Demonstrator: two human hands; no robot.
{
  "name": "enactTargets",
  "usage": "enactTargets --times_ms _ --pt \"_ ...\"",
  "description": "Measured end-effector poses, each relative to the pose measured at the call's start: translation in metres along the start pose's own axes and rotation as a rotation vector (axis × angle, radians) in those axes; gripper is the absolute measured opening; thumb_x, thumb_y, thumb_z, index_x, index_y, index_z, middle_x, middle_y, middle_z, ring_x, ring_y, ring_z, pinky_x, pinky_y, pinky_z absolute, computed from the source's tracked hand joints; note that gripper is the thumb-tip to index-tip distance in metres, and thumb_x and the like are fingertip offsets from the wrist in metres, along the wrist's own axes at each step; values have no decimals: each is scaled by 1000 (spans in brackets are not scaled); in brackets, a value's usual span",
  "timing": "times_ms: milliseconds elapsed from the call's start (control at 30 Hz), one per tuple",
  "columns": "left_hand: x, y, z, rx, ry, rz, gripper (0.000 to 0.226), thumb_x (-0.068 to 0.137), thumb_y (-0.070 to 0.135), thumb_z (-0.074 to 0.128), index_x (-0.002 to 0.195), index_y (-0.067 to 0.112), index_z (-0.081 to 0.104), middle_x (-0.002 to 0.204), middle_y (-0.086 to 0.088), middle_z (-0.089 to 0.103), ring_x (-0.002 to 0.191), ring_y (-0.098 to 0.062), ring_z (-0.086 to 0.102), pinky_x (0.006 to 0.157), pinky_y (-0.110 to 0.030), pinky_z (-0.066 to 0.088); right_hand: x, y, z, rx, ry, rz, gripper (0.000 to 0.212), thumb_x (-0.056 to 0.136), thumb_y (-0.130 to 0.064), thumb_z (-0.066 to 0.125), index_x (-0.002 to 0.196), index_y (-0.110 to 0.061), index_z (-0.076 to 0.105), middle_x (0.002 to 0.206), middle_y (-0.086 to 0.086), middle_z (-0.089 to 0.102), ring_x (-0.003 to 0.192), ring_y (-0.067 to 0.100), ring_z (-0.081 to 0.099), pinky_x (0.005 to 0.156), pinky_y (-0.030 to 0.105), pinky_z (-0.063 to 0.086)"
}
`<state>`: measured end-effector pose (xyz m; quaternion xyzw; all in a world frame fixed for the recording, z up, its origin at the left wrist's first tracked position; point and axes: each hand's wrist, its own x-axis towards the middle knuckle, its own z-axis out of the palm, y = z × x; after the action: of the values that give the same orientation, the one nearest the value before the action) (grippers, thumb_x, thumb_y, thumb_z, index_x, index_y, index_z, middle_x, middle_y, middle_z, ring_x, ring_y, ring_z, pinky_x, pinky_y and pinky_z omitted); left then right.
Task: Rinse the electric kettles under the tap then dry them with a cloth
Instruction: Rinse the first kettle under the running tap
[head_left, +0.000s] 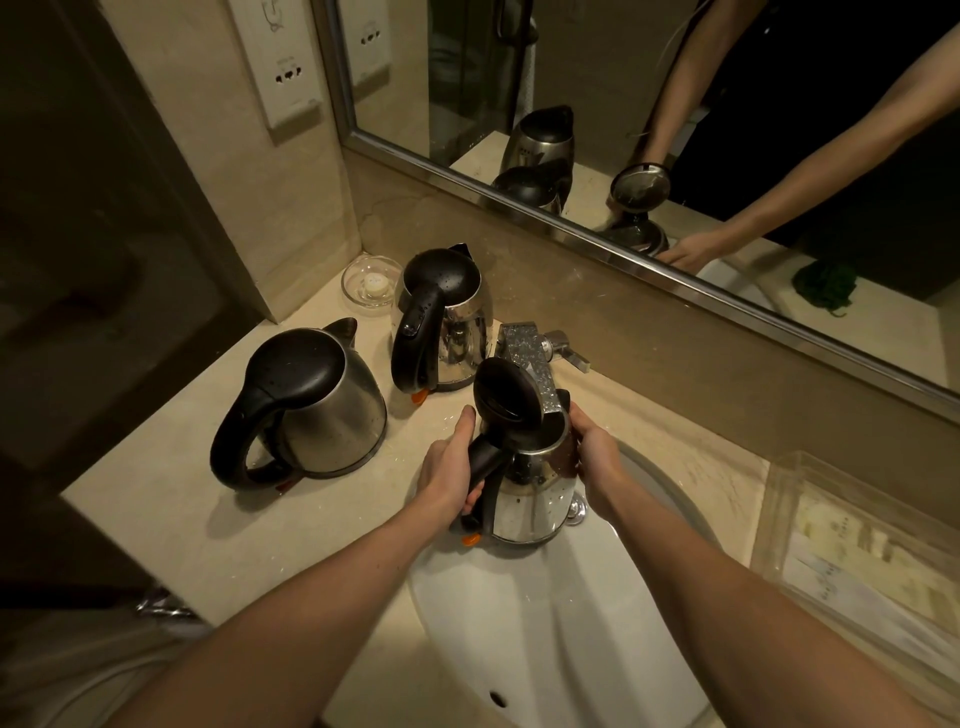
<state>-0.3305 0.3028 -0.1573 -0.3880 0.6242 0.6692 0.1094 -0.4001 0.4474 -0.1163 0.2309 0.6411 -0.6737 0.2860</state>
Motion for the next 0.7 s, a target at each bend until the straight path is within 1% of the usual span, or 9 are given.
enactTargets --times_ms 133,267,367,533,700 --pt "1 0 0 0 -1 2 75 95 74 32 88 6 62 58 -5 53 42 -14 52 43 -22 41 -1 0 -1 -7 -1 -3 38 106 -30 37 140 -27 53 95 -1 67 82 13 62 67 26 49" --pt "1 0 0 12 -4 13 74 95 74 32 88 7 61 58 -5 52 40 -12 50 42 -23 40 -3 -2 -1 0 -13 -14 37 107 -27 35 138 -26 55 93 -1 67 78 12 62 63 24 50" --pt "1 0 1 11 -10 18 74 95 74 31 88 7 62 58 -5 53 40 -13 50 42 -22 41 -2 -2 0 -13 1 -15 37 106 -29 36 138 -27 55 91 -3 68 79 11 62 66 24 50" --pt "0 1 0 16 -3 11 74 96 72 31 86 6 61 57 -5 52 38 -12 49 41 -22 40 -3 -3 0 -11 -12 -22 37 107 -27 35 137 -24 55 92 -2 66 78 11 62 59 23 51" --pt "1 1 -1 10 -2 -1 75 95 74 32 86 6 62 56 -5 52 40 -13 51 42 -22 40 -3 -3 -1 -21 -11 -31 37 107 -26 34 137 -24 54 88 -3 64 75 10 59 67 24 48"
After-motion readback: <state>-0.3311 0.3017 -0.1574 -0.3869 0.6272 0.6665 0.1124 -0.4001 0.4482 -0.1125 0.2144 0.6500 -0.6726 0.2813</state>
